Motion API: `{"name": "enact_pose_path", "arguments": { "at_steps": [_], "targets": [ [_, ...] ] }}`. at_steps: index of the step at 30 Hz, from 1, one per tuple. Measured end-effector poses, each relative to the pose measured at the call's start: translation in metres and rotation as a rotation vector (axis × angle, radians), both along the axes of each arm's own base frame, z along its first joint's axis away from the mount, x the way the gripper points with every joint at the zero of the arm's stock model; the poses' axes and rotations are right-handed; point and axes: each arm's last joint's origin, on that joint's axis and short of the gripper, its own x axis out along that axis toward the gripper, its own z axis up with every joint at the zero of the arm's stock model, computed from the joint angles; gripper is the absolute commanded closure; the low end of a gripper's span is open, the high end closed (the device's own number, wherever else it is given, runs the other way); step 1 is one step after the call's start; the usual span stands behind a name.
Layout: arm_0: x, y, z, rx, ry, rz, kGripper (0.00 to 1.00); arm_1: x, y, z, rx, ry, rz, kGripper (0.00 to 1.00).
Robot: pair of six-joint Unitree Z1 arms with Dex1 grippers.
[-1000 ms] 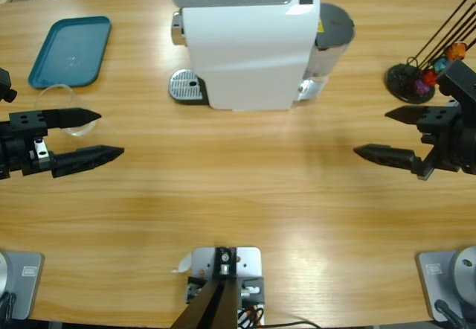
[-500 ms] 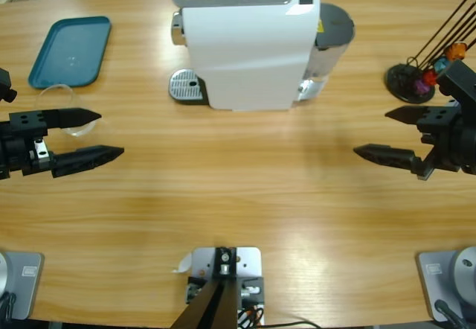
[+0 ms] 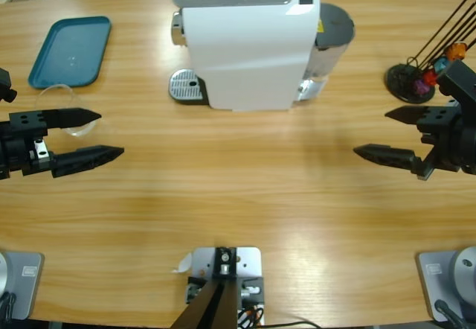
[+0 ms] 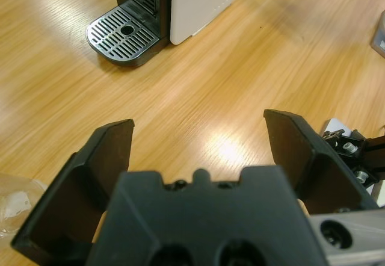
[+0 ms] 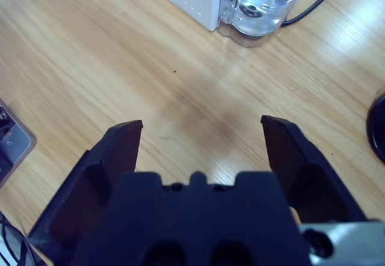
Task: Pour coffee
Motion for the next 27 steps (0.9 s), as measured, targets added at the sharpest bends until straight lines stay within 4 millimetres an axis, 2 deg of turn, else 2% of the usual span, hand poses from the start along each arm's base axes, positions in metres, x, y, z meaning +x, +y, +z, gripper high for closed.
{"name": "enact_pose_path", "arguments": {
  "at_steps": [12, 15, 18, 21, 23, 27],
  "targets": [
    [0.0, 0.002, 0.004, -0.024, 0.003, 0.025, 0.059, 0.0, 0.0, 0.001, 0.001, -0.001, 0.0, 0.142],
    [0.01, 0.007, 0.033, -0.164, 0.015, 0.143, 0.051, 0.0, 0.0, 0.001, 0.0, -0.001, 0.0, 0.142],
    [0.029, 0.006, 0.079, -0.326, 0.046, 0.235, 0.056, 0.0, 0.0, 0.0, 0.002, 0.001, 0.002, 0.142],
    [0.046, 0.003, 0.118, -0.47, 0.14, 0.157, 0.073, 0.0, 0.001, 0.0, 0.004, 0.003, 0.005, 0.142],
    [0.064, 0.001, 0.122, -0.521, 0.255, 0.113, 0.108, 0.0, 0.001, 0.0, 0.004, 0.004, 0.006, 0.142],
    [0.091, -0.005, 0.106, -0.543, 0.438, 0.084, 0.119, 0.0, 0.001, 0.0, 0.004, 0.004, 0.006, 0.142]
  ]
}}
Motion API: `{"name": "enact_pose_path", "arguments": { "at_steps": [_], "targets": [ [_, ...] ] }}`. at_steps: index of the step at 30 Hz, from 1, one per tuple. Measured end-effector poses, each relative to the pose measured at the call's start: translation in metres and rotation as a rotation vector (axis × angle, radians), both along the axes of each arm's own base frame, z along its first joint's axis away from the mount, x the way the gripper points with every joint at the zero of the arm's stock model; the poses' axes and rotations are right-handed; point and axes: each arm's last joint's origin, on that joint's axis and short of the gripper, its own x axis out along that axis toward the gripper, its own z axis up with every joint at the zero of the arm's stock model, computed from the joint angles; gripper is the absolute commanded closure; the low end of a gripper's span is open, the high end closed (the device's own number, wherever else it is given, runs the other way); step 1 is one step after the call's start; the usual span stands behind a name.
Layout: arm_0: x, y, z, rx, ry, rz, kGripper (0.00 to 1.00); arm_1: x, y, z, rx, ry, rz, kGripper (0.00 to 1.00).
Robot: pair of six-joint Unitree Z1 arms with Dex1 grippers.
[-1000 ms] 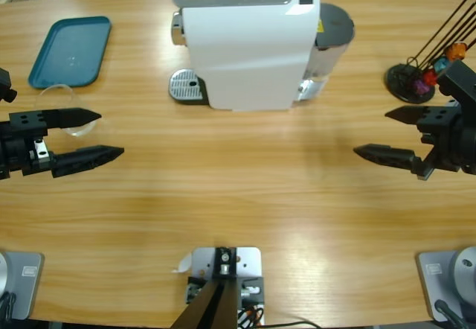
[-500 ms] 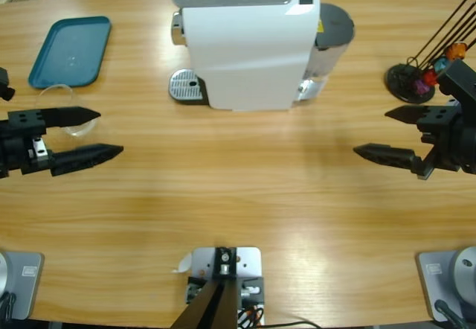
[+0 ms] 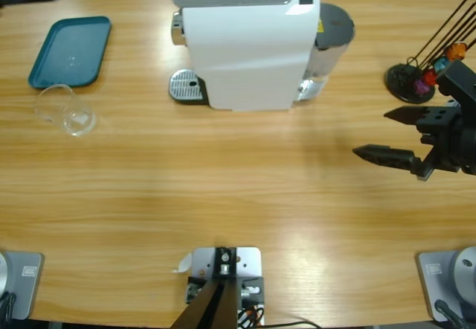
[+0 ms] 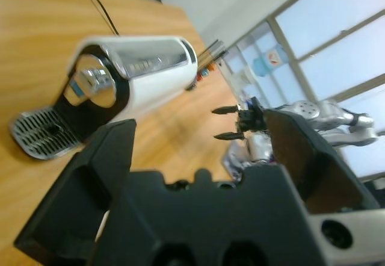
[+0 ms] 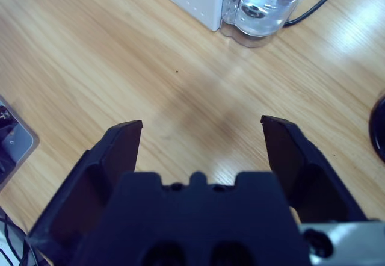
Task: Pour coffee
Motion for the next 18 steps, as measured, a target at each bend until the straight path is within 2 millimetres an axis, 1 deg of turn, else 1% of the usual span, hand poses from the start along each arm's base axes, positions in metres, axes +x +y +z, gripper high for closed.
{"name": "enact_pose_path", "arguments": {
  "at_steps": [3, 5, 8, 13, 18],
  "targets": [
    [0.014, 0.003, -0.01, -0.006, 0.074, 0.018, 0.119, 0.0, 0.0, 0.0, 0.0, 0.0, 0.0, 0.142],
    [0.022, 0.004, -0.015, -0.017, 0.119, 0.03, 0.16, 0.0, 0.0, 0.0, 0.0, 0.0, 0.0, 0.142],
    [0.036, 0.0, -0.024, -0.04, 0.201, 0.04, 0.161, 0.0, 0.0, 0.0, 0.0, 0.0, 0.0, 0.14],
    [0.063, -0.009, -0.025, -0.105, 0.287, 0.038, 0.161, 0.0, 0.0, 0.0, 0.0, 0.0, 0.0, 0.138],
    [0.081, -0.018, -0.027, -0.141, 0.313, 0.026, 0.161, 0.0, 0.0, 0.0, -0.001, 0.001, 0.0, 0.138]
  ]
}}
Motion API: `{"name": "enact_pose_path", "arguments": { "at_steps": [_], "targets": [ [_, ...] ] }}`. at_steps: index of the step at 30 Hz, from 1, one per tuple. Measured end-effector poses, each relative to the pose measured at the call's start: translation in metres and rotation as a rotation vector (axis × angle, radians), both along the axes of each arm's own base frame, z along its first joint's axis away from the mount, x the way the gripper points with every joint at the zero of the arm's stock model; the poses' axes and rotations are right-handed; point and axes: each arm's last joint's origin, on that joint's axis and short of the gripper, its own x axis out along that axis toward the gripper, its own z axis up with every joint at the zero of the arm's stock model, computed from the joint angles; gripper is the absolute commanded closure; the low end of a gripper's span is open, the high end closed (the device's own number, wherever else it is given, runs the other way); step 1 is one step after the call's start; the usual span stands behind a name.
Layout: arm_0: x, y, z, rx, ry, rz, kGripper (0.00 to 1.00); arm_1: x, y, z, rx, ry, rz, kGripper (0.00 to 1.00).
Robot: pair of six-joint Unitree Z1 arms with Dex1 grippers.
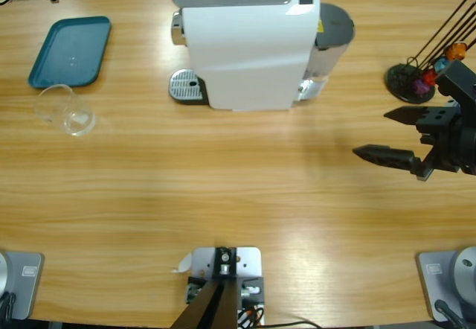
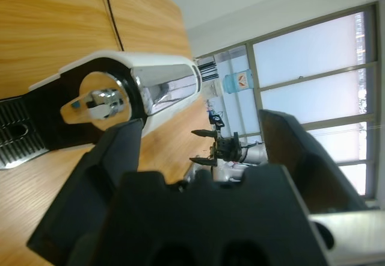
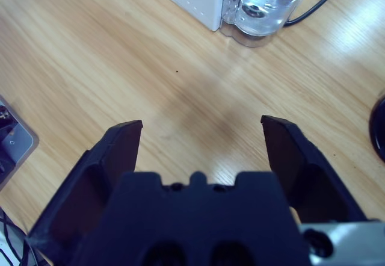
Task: Pour coffee
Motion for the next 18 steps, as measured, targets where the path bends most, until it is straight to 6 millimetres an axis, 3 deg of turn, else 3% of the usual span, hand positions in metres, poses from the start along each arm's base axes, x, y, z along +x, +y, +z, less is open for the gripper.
{"name": "enact_pose_path", "arguments": {
  "at_steps": [18],
  "targets": [
    [0.023, -0.033, -0.036, 0.0, 0.051, -0.068, 0.161, 0.0, 0.0, 0.0, 0.0, 0.0, 0.0, 0.138]
  ]
}}
